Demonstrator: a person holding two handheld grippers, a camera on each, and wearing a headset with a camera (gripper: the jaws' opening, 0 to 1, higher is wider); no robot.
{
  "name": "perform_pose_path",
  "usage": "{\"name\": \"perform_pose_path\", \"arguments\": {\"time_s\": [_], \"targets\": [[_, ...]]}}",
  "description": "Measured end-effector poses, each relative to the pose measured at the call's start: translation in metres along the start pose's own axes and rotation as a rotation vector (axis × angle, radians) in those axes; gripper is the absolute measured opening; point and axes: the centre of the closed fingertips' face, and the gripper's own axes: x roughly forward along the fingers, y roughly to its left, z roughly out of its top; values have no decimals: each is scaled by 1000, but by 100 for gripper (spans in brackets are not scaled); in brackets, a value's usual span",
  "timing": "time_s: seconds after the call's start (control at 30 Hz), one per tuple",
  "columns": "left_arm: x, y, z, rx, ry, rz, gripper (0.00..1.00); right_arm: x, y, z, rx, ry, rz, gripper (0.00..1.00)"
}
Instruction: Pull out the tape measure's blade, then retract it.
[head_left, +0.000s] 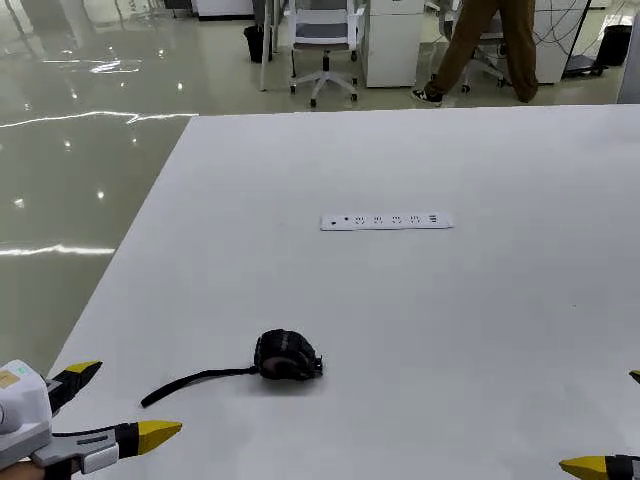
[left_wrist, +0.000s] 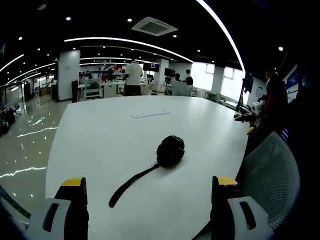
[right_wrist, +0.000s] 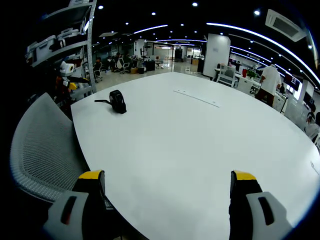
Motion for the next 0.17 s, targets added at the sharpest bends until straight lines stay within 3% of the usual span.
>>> {"name": "perform_pose_path", "arguments": {"time_s": [0.17], "targets": [[-1, -3, 1, 1, 8, -6, 100, -3, -1, 0, 5, -8, -7, 100]]}}
